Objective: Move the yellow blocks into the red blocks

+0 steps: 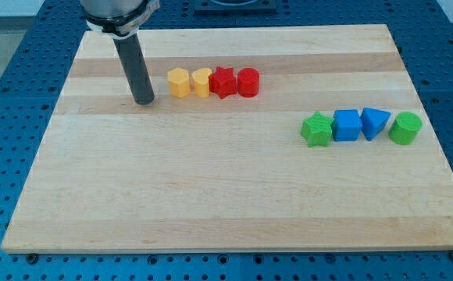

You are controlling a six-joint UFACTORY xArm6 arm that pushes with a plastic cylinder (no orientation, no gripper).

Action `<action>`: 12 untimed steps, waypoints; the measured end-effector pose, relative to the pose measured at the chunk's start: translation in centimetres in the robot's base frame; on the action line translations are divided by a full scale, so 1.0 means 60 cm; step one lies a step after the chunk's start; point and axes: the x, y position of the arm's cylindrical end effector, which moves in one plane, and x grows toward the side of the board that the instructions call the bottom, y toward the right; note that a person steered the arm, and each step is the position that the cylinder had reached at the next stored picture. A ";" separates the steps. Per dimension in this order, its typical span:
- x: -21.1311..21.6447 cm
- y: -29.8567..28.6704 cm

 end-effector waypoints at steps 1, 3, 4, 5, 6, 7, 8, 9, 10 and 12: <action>-0.004 0.068; -0.005 0.041; -0.018 0.020; -0.041 0.020; -0.041 0.045; -0.041 0.094; -0.042 0.119; -0.046 0.136; -0.046 0.136; -0.066 0.092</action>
